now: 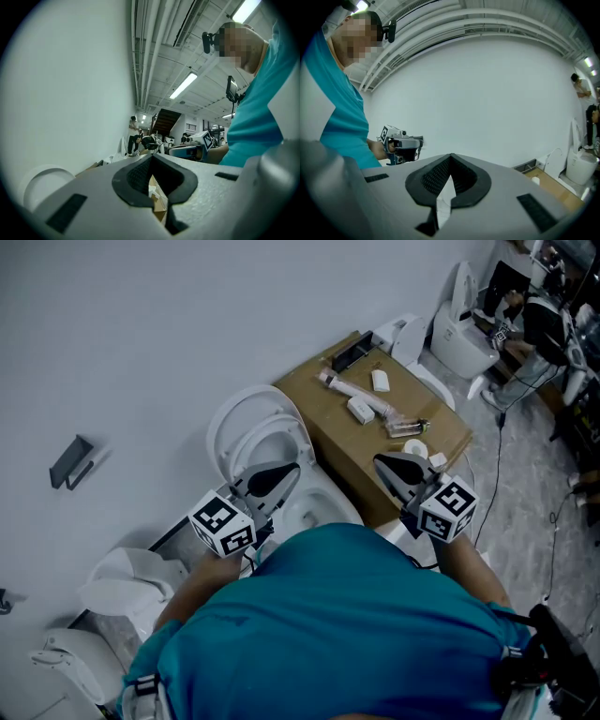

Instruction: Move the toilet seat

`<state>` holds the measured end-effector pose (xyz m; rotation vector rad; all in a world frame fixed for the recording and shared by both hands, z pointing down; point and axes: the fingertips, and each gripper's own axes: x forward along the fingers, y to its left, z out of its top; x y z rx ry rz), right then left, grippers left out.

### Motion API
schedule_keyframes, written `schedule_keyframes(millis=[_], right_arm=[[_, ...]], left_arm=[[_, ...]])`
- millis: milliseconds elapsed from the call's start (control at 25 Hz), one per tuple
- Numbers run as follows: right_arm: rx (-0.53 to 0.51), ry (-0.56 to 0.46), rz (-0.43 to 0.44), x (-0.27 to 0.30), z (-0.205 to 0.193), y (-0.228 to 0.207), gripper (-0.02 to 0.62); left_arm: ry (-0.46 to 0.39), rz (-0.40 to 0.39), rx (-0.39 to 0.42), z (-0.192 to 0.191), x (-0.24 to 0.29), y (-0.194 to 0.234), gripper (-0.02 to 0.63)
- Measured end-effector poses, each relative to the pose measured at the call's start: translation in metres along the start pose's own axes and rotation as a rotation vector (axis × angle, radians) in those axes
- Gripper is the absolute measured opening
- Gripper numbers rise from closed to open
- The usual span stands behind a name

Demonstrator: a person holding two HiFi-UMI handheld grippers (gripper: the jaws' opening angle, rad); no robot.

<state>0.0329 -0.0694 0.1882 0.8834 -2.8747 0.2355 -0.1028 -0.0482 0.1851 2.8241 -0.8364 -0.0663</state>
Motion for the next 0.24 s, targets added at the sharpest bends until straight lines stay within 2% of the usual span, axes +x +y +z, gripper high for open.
schedule_keyframes(millis=[240], right_arm=[[0.000, 0.001, 0.003, -0.0013, -0.0027, -0.0016, -0.003]], left_arm=[[0.016, -0.017, -0.005, -0.0047, 0.0062, -0.0016, 0.006]])
